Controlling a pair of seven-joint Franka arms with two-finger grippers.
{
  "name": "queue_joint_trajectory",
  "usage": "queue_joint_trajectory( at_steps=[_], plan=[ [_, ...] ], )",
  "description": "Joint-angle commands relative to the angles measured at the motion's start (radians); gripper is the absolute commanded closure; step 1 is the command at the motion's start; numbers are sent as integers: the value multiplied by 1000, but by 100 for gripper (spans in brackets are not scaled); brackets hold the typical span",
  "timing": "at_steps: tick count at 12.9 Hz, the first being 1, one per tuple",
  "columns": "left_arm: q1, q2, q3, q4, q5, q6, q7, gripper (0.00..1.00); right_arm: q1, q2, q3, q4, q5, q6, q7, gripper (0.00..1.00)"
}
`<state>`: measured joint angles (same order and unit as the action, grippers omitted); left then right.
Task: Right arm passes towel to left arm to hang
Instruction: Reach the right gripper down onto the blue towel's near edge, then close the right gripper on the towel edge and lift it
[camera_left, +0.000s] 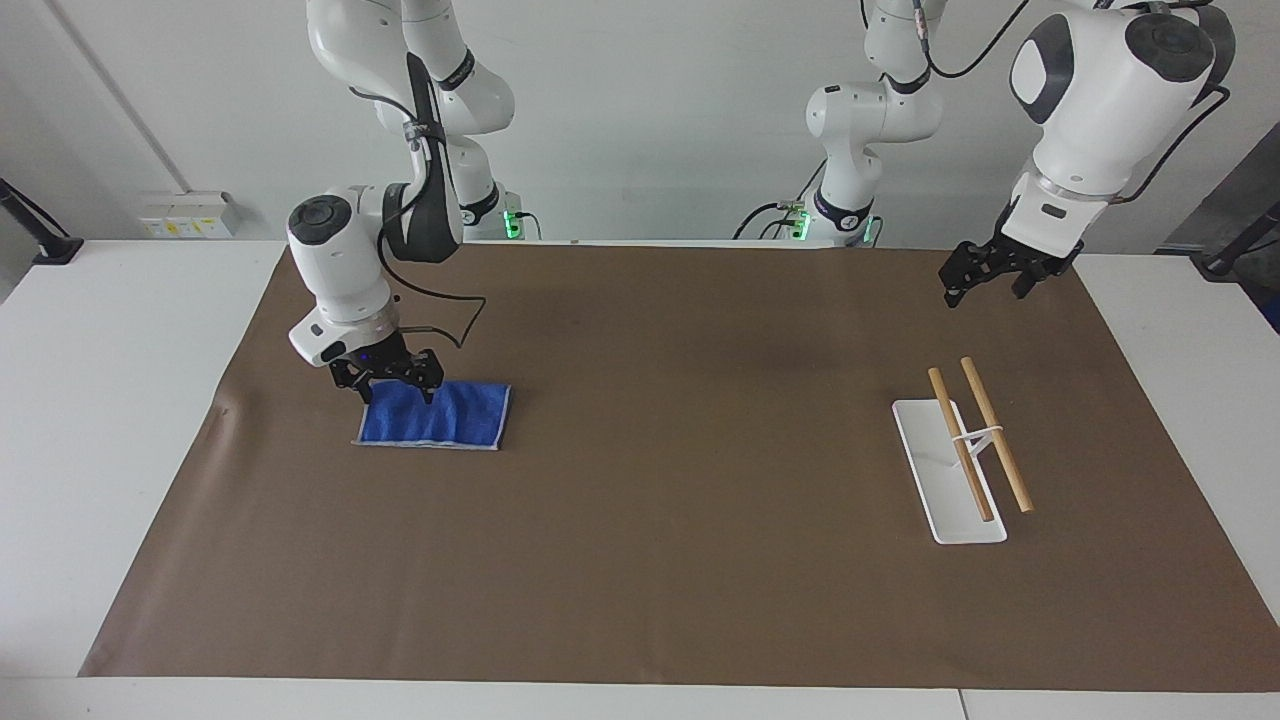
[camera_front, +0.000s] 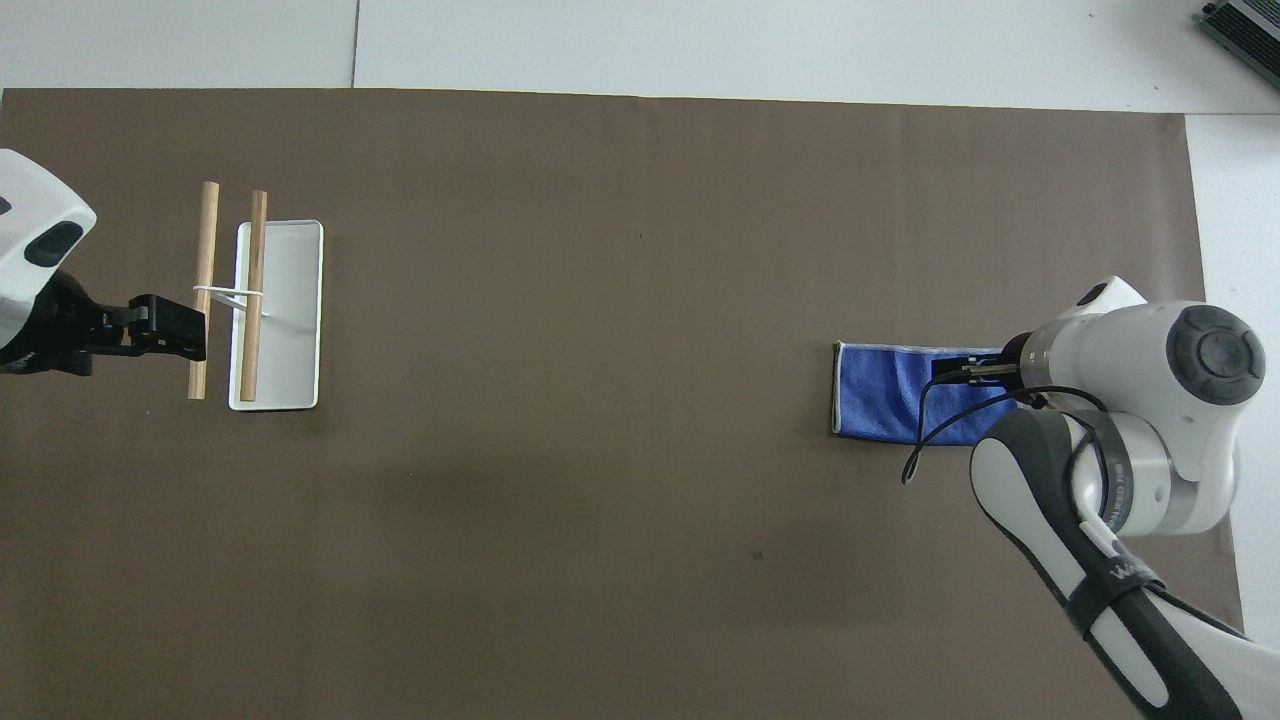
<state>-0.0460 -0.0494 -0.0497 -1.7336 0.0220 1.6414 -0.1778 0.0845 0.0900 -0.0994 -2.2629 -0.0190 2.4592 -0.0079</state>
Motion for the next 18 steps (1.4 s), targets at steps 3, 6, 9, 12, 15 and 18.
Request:
queue_joint_trajectory(
  at_steps=[3,6,9,12,15,18],
  plan=[
    [3,-27,2,-31,-10,12,-8,0,-15,34,4,-76,20,147,-43,0],
    [3,-27,2,-31,-10,12,-6,0,-14,53,6,-95,69,196,-52,0],
    [3,-27,2,-31,-10,11,-6,0,-12,59,4,-96,132,196,-119,0],
    [3,-27,2,-31,-10,11,-6,0,-14,68,4,-96,134,198,-147,0],
    [3,-27,2,-31,-10,12,-6,0,-14,71,4,-95,136,195,-153,72],
    [3,-27,2,-31,-10,11,-6,0,-8,68,4,-76,136,182,-149,100]
  ],
)
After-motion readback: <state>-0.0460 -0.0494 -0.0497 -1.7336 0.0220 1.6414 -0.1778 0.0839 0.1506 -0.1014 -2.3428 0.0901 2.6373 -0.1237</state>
